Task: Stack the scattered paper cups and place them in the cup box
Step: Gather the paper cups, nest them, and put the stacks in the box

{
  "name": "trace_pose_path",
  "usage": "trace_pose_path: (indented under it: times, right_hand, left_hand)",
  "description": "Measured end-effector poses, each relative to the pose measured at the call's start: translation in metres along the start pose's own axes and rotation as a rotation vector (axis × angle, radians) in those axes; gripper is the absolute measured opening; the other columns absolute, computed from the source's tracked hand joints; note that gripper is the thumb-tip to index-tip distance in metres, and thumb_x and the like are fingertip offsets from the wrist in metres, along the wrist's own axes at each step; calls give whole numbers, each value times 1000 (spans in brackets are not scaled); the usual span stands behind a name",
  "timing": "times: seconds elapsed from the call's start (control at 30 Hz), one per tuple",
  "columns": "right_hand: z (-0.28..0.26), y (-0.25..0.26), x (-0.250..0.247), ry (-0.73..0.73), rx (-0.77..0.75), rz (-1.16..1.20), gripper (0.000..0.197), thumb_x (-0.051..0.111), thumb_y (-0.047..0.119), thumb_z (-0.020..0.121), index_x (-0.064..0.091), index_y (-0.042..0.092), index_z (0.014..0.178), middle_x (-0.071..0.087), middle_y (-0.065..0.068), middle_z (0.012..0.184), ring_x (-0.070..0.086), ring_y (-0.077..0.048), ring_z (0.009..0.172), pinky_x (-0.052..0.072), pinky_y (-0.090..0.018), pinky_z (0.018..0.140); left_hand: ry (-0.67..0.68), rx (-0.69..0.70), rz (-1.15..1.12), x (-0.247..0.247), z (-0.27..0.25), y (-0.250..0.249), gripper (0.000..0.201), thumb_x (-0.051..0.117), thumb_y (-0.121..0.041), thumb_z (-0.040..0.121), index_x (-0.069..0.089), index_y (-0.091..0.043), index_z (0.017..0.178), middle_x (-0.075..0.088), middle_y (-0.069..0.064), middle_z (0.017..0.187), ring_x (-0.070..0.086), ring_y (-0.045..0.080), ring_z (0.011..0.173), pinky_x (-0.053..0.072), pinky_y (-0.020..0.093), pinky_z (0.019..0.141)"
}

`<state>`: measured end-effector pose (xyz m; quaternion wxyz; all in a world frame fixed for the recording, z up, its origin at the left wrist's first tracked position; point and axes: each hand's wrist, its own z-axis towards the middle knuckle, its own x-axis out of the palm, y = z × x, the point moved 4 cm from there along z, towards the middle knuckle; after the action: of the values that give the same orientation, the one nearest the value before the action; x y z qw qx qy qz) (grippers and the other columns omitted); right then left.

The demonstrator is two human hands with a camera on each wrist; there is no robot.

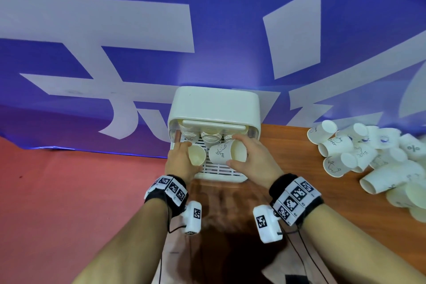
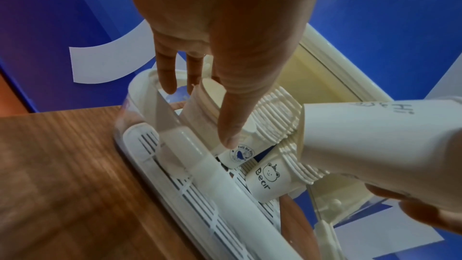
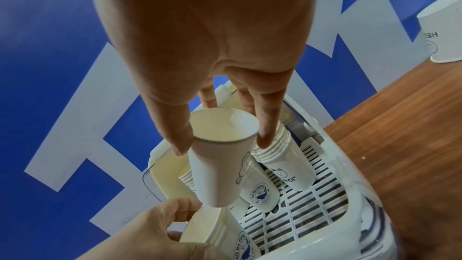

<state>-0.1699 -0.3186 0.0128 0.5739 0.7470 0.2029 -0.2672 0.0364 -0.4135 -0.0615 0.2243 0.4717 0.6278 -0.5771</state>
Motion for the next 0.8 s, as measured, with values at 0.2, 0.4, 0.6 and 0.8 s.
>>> trace_pose_path:
  times: [0.2, 0.4, 0.6, 0.8]
  right_hand:
    - [-2, 14, 4, -3, -13, -6, 74, 79, 35, 79, 40, 30, 142, 45, 4, 127, 43, -8, 116, 32, -21, 97]
    - [5, 37, 27, -2, -113, -50, 74, 81, 33, 76, 44, 21, 139, 51, 1, 133, 47, -14, 122, 33, -20, 96]
    - [20, 54, 63, 68, -169, -178, 75, 80, 34, 78, 43, 19, 142, 44, -1, 135, 45, -19, 125, 33, -23, 99]
    - [35, 54, 86, 94, -180, -343, 77, 76, 36, 80, 39, 21, 146, 44, 0, 133, 46, -20, 124, 43, -35, 99]
  left_hand:
    - [59, 25, 17, 1, 0, 2, 87, 86, -42, 62, 43, -26, 136, 10, -7, 161, 42, 28, 129, 40, 41, 103]
    - [-6, 2, -261, -19, -20, 15, 58, 78, -21, 73, 56, -17, 126, 51, 7, 131, 54, 23, 118, 45, 40, 100]
    - [-204, -80, -357, -50, -44, 46, 28, 65, -8, 81, 66, -13, 109, 60, 1, 110, 62, 19, 92, 48, 28, 84]
    - [-271, -118, -375, -67, -51, 62, 34, 63, -5, 79, 66, -12, 112, 58, 0, 110, 59, 15, 88, 40, 19, 80]
